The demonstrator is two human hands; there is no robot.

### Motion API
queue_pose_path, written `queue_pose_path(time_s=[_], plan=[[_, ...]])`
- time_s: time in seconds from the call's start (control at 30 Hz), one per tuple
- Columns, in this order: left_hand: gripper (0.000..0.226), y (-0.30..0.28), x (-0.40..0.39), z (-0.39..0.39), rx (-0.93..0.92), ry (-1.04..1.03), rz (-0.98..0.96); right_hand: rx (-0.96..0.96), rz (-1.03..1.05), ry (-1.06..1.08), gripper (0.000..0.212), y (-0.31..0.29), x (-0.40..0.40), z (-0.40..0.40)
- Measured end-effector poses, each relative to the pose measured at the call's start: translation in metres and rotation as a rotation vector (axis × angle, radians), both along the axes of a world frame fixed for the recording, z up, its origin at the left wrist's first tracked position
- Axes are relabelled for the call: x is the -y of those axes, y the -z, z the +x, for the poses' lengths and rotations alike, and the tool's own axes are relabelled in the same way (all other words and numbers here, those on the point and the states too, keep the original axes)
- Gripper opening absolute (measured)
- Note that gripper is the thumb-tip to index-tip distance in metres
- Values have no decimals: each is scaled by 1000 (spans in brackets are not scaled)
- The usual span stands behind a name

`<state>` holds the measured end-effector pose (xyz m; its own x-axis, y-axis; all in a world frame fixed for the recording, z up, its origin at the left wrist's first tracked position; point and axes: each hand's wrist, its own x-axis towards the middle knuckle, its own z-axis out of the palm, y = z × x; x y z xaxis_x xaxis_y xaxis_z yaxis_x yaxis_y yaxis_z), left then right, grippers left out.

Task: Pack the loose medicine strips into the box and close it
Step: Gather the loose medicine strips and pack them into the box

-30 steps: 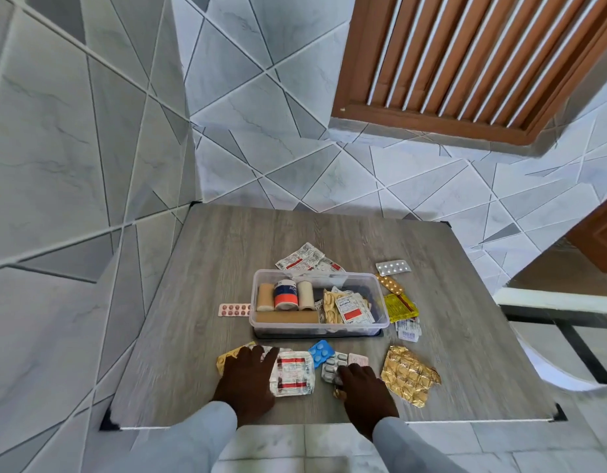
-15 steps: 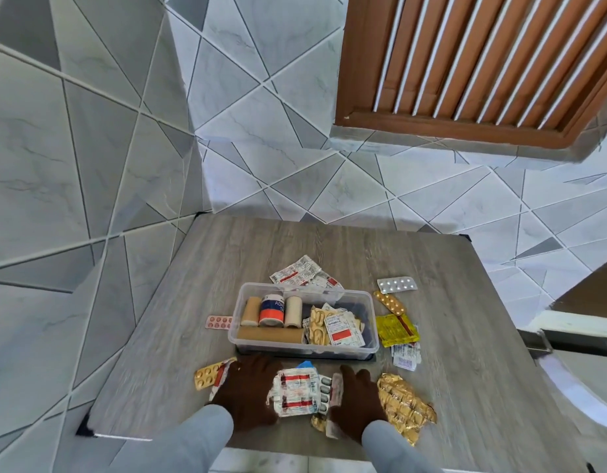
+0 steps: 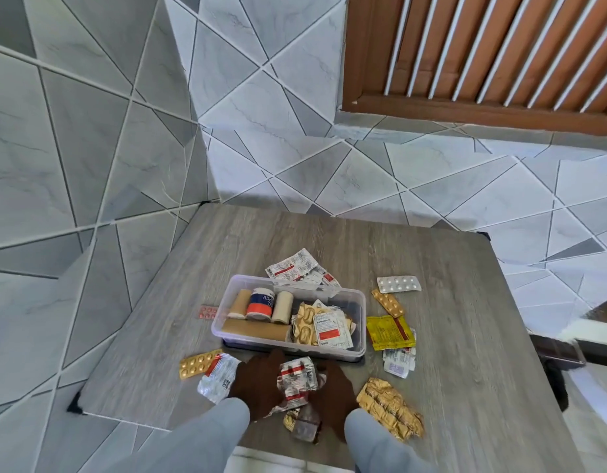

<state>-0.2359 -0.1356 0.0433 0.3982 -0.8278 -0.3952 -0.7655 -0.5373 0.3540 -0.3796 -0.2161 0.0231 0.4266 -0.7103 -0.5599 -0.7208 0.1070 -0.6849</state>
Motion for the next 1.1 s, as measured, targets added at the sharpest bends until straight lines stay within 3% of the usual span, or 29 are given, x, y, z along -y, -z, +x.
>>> queue_pose_path(time_s=[0.17, 0.3, 0.5, 0.67, 0.73, 0.83, 0.97, 1.1], plan=[[48, -15, 9, -11, -79, -52, -51, 143, 114, 146, 38, 20, 7, -7], [47, -24, 6, -11, -99, -67, -116, 187, 124, 106, 27, 20, 8, -4], [17, -30, -1, 10, -270, -126, -116, 243, 29, -1, 17, -17, 2, 9], [35, -55, 4, 25, -213, -72, -90, 275, -124, -60, 21, -49, 6, 12], [46, -56, 5, 30, -207, -82, -58, 289, -152, -15, 17, -61, 14, 8], [40, -49, 3, 40, -155, -20, -17, 362, -180, 180, 15, -77, 35, 4], [53, -45, -2, 49, -74, 121, -17, 378, -97, 403, 18, -76, 70, 14], [39, -51, 5, 60, -23, 237, -20, 257, -111, 431, 27, -58, 90, 30]])
